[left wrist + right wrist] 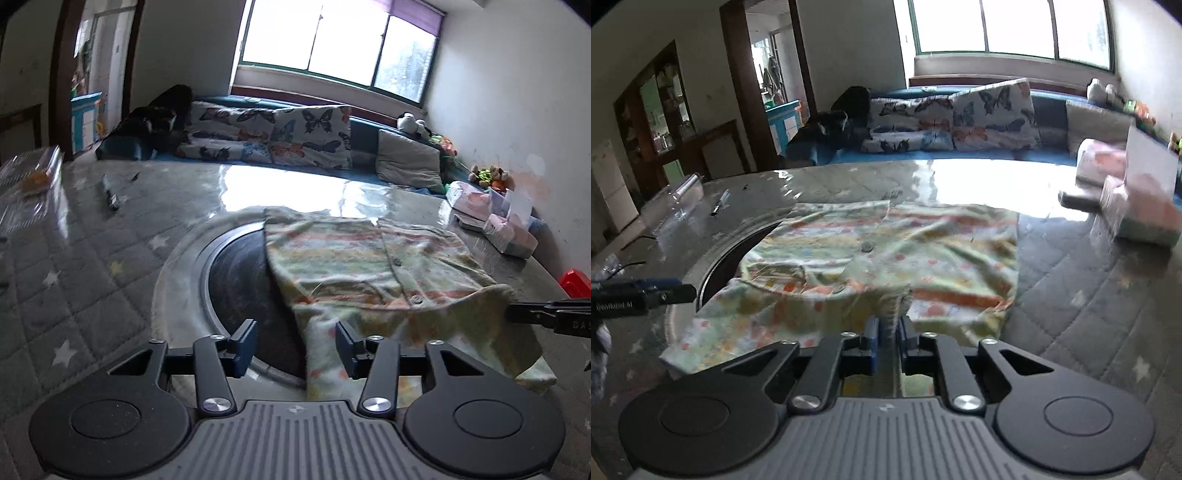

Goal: Fold clothes

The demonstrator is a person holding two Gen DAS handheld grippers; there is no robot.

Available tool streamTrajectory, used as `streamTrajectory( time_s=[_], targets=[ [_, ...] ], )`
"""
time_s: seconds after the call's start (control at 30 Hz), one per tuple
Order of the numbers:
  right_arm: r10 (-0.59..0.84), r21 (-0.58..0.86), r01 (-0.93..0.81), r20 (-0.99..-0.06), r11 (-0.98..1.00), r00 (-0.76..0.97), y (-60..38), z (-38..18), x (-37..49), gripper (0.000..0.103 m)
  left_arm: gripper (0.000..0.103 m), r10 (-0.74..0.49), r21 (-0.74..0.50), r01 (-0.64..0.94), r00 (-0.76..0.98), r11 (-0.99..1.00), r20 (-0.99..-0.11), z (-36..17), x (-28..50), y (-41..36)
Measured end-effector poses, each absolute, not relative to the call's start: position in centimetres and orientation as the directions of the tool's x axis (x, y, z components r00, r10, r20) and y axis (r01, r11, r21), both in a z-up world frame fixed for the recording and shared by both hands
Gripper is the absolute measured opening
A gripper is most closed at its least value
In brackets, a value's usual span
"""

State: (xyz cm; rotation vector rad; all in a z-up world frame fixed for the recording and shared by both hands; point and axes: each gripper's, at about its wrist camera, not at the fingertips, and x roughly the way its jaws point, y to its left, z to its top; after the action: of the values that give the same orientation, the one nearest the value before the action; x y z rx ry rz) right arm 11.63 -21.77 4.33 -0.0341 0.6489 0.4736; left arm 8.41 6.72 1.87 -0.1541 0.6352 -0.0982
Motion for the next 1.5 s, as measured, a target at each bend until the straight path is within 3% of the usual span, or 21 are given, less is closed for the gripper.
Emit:
streamTrajectory(
  time_s=[0.13, 0.37, 0.57, 0.67, 0.87, 1.03, 1.27, 1.5],
  targets=[
    [0.391, 0.094, -0.425, -0.602, 0.9, 0.696, -21.8, 3.6, 12.0, 0.013, 0.034, -0.173, -0.163, 0.095, 0.8, 0.982, -0.574, 2.2, 9.8, 5.2],
    [0.396, 0.073, -0.465, -0.647, 0.883, 0.651, -20.3, 1.3, 13.7, 0.014, 0.034, -0.196, -0.132, 0.145, 0.761, 0.981, -0.618, 0.6, 12.1, 3.1],
    [0.392, 0.059, -0.485, -0.678, 0.872, 0.622, -21.1, 0.5, 12.1, 0.023, 0.034, -0.173, -0.111, 0.134, 0.745, 0.985, -0.644, -0.7, 12.4, 3.6],
    [0.411, 0.059, -0.51, -0.675, 0.858, 0.613, -21.5, 0.7, 10.6, 0.033, 0.035, -0.167, -0.103, 0.131, 0.746, 0.986, -0.644, -0.6, 11.9, 3.6],
    [0.406, 0.033, -0.529, -0.682, 0.848, 0.609, -21.7, 0.6, 8.5, 0.038, 0.035, -0.223, -0.129, 0.183, 0.753, 0.975, -0.619, 1.0, 9.2, 2.8],
    [0.401, 0.023, -0.527, -0.676, 0.849, 0.618, -21.9, 0.7, 7.8, 0.04, 0.037, -0.284, -0.123, 0.268, 0.727, 0.956, -0.625, 2.2, 5.7, 0.4],
    [0.399, -0.006, -0.532, -0.653, 0.847, 0.643, -23.1, 1.9, 5.9, 0.047, 0.052, -0.325, -0.153, 0.299, 0.698, 0.942, -0.638, 3.0, 2.1, -1.2],
    [0.373, -0.09, -0.552, -0.645, 0.829, 0.667, -24.0, 2.3, 3.4, 0.055, 0.053, -0.316, -0.194, 0.256, 0.642, 0.947, -0.698, 1.5, 1.2, -1.9]
  ],
)
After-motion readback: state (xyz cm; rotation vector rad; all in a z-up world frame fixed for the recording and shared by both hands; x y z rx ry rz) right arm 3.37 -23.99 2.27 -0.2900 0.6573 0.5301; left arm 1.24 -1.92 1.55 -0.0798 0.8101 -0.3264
